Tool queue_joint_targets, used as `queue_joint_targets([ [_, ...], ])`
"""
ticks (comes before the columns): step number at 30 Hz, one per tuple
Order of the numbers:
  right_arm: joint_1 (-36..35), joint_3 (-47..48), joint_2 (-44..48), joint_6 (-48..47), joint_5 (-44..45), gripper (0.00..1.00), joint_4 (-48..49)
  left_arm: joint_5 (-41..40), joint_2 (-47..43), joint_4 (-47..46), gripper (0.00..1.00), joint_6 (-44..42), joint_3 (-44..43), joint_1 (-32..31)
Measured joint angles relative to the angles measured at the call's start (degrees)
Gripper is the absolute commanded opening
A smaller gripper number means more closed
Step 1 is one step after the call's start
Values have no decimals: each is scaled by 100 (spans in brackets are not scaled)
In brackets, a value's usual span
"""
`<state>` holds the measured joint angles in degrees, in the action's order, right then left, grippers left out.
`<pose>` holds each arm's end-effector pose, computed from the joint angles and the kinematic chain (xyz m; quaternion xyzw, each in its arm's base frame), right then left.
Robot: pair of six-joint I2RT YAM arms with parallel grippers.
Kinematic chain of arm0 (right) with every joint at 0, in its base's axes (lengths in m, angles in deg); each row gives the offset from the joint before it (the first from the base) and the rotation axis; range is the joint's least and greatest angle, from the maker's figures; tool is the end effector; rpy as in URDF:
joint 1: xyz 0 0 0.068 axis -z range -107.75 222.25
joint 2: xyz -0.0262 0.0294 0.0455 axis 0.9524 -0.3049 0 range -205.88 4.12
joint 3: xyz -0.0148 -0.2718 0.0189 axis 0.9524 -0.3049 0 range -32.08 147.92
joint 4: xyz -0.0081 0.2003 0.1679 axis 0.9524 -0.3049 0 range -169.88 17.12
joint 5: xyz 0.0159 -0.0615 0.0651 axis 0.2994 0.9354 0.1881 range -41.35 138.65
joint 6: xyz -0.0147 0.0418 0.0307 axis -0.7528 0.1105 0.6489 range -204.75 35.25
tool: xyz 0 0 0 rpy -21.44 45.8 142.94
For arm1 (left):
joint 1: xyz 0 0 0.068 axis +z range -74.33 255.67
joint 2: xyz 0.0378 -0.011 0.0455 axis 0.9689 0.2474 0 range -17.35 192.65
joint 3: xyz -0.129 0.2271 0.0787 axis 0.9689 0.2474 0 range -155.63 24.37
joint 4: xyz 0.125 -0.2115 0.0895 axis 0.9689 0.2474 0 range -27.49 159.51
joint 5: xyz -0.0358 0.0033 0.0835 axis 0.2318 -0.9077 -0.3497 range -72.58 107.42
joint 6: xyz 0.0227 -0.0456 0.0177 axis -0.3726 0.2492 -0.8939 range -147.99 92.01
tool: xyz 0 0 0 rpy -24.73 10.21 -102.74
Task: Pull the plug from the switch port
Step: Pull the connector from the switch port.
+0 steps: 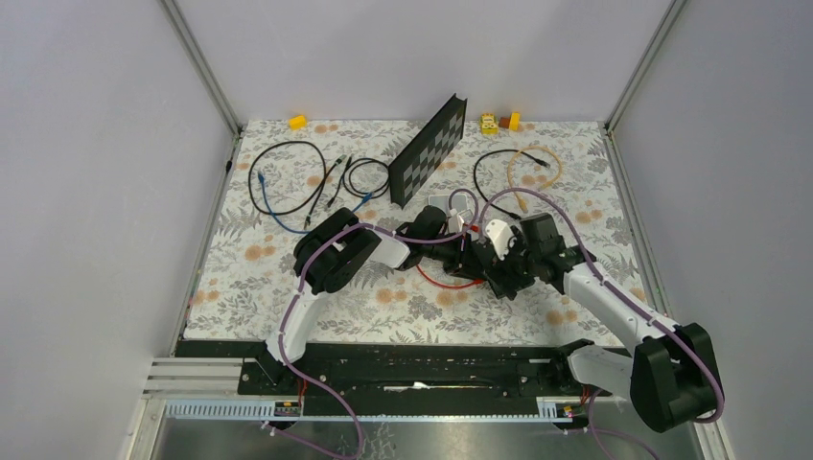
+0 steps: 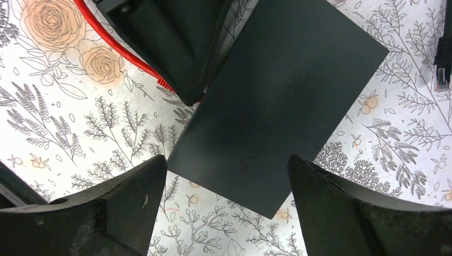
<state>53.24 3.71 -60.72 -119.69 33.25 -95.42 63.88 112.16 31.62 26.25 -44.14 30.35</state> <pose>0.2034 0.0801 0.2011 -0.4638 0.8140 0.0801 0.3404 0.2942 -0.3342 0.0825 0.1345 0.8091 -0.5710 0.0352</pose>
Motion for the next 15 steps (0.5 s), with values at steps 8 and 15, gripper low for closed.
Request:
queue_joint_targets([
  [8, -704, -116, -317, 153, 658, 91, 391, 7, 0, -2, 0, 0, 0, 2],
  [15, -839, -116, -706, 273, 977, 91, 654, 13, 0, -4, 0, 2, 0, 24],
])
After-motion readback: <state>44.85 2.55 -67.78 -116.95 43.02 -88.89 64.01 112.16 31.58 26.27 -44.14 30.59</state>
